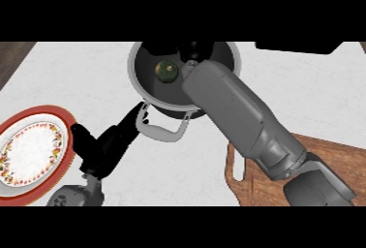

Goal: Pick the squash from the cutting board and place it in the pot

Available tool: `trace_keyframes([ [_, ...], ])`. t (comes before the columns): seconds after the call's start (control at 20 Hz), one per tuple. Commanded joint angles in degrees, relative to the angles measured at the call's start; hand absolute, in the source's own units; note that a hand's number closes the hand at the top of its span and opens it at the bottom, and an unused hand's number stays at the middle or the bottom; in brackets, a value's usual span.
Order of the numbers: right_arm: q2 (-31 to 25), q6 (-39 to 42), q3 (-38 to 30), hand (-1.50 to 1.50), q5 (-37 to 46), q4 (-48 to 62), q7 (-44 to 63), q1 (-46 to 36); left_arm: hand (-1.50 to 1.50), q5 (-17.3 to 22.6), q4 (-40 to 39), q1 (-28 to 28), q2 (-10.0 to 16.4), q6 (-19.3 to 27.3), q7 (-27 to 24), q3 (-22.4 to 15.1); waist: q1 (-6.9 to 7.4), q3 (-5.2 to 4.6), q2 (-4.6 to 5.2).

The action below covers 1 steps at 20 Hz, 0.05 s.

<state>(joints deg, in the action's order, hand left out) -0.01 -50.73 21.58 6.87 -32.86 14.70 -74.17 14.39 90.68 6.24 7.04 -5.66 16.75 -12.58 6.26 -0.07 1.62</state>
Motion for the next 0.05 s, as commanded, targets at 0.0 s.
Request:
trace_keyframes([
  [0.0,0.0,-4.1,0.4,-1.5,-3.2,2.0,-1.8,-0.5,0.0,2.7,1.7,1.7,0.8,0.2,3.7,2.8,-1.78,0.03,-0.66],
])
